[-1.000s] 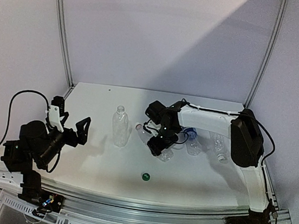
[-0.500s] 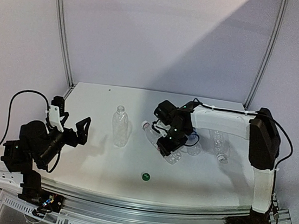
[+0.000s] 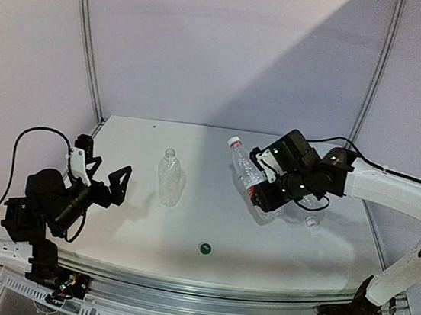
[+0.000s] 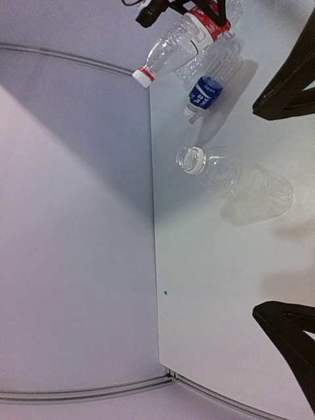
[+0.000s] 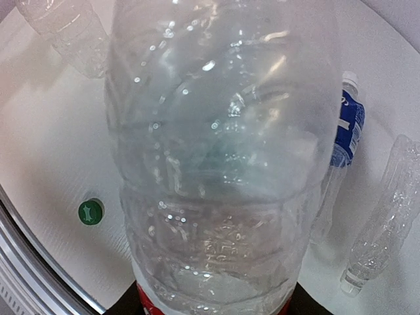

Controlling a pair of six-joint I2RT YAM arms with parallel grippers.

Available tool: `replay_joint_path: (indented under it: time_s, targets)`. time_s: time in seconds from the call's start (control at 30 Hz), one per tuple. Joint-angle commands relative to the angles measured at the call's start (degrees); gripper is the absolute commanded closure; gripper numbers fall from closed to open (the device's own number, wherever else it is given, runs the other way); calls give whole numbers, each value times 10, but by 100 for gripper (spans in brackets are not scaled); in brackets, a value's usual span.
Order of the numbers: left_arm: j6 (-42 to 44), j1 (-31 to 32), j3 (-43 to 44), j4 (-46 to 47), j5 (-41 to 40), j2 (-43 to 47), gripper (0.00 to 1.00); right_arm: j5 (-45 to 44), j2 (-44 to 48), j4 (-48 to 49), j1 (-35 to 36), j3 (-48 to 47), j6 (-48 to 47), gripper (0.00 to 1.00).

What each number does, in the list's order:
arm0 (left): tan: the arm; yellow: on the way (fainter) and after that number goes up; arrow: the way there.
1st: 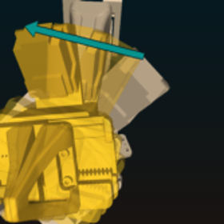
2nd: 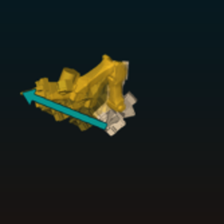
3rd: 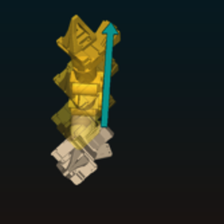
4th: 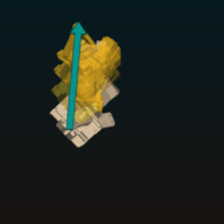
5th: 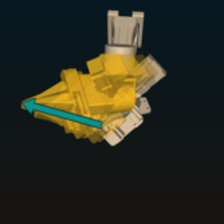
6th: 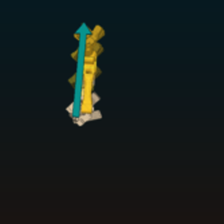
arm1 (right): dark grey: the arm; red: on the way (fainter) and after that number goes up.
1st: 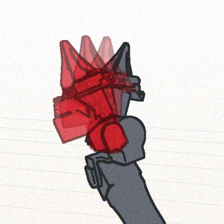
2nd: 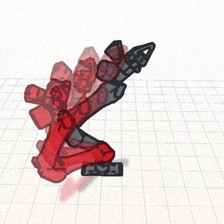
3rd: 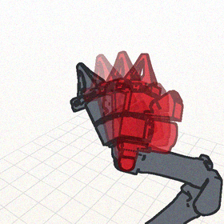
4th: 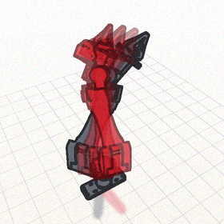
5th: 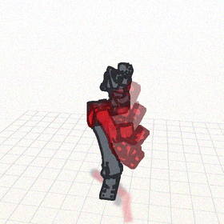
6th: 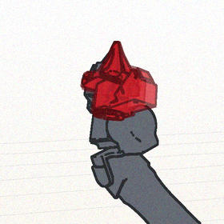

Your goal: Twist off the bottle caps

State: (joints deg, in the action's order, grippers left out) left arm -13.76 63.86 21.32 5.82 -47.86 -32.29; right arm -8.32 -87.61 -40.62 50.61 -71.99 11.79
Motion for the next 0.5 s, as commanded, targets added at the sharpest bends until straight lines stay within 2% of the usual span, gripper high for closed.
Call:
replay_joint_path:
  time_s: [0.0, 0.27, 0.47]
  targets:
    - [28, 7, -7, 38, 46, -6, 2, 5, 69, 73, -2, 50, 22, 60]
    - [46, 7, -18, 82, 145, -8, 1, 44, 151, 157, -2, 122, 21, 62]
    - [-16, 7, 17, 93, 256, -51, 1, 137, 222, 232, 17, 187, 38, 63]
